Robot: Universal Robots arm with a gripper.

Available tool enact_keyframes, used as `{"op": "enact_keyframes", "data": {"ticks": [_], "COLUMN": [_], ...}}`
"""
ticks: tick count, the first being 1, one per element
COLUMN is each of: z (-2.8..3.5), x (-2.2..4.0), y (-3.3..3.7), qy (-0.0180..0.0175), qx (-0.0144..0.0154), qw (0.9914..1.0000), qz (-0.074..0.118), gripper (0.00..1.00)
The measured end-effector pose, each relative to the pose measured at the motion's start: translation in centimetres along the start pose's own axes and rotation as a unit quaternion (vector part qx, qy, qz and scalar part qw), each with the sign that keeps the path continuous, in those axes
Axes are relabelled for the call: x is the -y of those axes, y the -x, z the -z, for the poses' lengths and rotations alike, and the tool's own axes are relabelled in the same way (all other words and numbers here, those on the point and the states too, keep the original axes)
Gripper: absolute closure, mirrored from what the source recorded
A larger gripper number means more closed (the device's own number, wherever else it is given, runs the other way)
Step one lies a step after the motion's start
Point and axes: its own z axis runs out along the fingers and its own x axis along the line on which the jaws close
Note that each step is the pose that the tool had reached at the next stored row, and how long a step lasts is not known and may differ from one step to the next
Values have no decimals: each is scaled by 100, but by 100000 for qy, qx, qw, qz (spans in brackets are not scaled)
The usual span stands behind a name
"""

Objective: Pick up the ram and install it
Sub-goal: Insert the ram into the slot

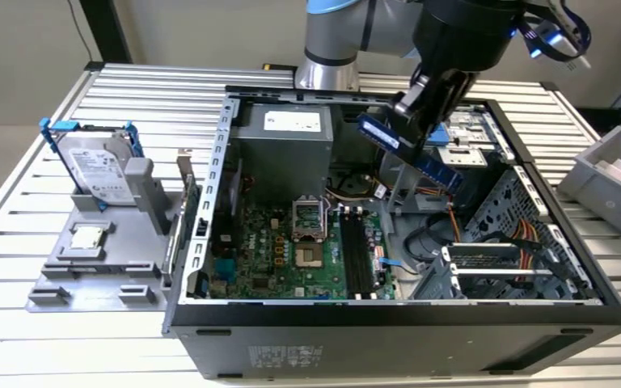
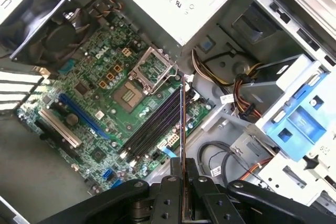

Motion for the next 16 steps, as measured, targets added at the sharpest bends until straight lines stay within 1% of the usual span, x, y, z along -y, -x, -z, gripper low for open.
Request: {"op": "enact_keyframes", "data": {"ticks": [3,7,12,16], "z": [0,-1,-1,-1], "x": [0,0,0,-1], "y": [0,1,1,1], "qy": [20,46,77,103], "qx": [44,109,188,248], "qw": [99989,99934,99807,99669], "qz": [-1455,-3644,-6214,-8129], "gripper": [100,100,100,100]}}
